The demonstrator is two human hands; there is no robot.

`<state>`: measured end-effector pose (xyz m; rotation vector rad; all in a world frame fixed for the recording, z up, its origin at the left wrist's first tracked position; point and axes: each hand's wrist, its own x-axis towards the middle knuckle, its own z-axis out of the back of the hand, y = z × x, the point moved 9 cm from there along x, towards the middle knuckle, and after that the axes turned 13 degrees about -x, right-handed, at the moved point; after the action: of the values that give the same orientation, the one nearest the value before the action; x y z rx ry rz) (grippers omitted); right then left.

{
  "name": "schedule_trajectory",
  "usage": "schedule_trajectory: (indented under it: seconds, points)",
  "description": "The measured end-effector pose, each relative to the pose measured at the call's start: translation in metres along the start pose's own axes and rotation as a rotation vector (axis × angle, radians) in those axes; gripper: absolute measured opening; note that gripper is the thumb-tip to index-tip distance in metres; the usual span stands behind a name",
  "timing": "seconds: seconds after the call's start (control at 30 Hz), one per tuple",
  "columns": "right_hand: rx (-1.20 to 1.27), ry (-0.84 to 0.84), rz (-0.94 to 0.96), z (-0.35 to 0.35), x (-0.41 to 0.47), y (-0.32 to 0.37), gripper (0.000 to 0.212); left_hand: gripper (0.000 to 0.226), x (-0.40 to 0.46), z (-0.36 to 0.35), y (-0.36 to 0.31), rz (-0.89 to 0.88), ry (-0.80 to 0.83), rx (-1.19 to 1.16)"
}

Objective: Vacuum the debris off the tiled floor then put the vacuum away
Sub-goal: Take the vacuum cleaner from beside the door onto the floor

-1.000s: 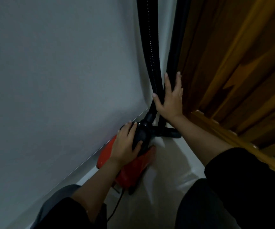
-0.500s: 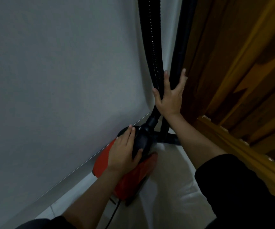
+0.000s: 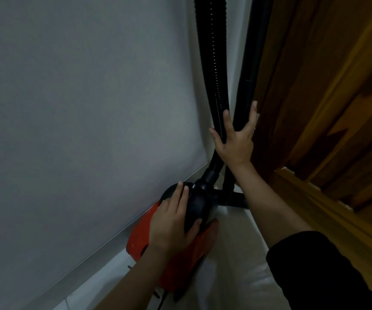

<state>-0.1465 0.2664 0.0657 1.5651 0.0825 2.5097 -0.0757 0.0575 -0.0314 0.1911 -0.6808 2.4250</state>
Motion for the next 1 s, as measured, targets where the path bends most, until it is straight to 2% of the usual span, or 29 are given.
schedule_trajectory:
  seconds: [0.23,0.7,1.0]
  points:
    - [0.043,0.031,-0.037,0.0018,0.0048,-0.0032,0.090,0.082,-0.0003,0.0001,0.0018,0.004,0.010,-0.016]
    - [0.032,0.045,-0.003,0.0062,0.0075,0.0020,0.097,0.077,-0.0006,0.0004,0.0005,-0.014,-0.012,-0.040]
    - [0.053,0.028,-0.030,0.0089,0.0050,-0.0031,0.095,0.046,0.0016,0.0002,0.0034,0.005,-0.054,-0.033]
